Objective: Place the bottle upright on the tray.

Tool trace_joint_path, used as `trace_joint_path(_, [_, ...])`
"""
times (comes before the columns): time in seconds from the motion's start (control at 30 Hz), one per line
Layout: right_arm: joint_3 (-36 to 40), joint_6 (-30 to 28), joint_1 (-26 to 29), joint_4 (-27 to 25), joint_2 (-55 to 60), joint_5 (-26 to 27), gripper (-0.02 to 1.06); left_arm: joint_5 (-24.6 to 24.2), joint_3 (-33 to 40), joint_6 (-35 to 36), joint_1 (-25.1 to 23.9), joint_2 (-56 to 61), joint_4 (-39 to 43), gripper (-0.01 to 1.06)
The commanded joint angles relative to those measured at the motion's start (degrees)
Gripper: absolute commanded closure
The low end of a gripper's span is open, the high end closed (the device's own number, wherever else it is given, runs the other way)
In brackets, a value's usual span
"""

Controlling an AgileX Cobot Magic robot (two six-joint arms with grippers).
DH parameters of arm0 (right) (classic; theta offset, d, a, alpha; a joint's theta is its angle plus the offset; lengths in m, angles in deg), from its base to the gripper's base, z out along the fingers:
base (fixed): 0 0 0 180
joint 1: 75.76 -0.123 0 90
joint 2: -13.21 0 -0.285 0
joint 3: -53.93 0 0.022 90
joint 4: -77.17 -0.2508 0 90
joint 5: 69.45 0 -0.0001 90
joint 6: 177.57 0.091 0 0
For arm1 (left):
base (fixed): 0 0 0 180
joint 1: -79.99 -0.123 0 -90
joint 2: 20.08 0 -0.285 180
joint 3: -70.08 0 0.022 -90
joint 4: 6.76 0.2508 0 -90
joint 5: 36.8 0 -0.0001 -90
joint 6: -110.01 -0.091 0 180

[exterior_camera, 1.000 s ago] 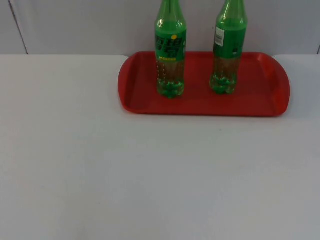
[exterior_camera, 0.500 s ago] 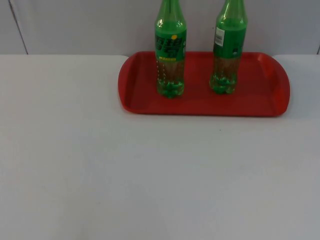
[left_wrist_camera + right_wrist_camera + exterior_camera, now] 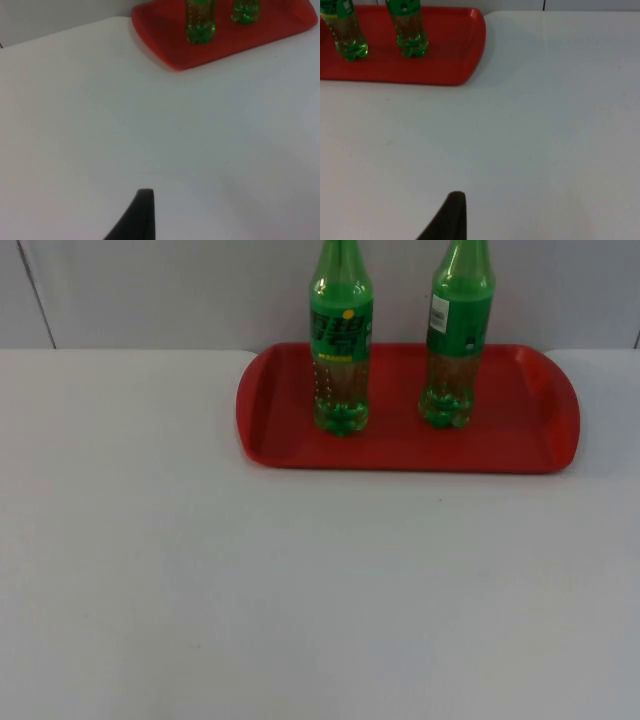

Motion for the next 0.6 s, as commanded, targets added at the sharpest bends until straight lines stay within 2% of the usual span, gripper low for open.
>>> trace_joint_path(0.0, [0.06,0.03,0.37,-0.15,-0.2,0.57,-0.01,0.1,0.24,0.04,-1.43,0.22,-0.01,0.04])
trace_joint_path(0.13, [0.06,0.03,0.37,-0.15,-0.2,0.57,-0.01,0.1,0.24,0.04,-7.48,0.22,-0.01,0.04])
trace_joint_path(0.57, [0.06,0.01,0.37,-0.25,-0.2,0.57,-0.01,0.1,0.24,0.04,-18.79,0.22,-0.01,0.04])
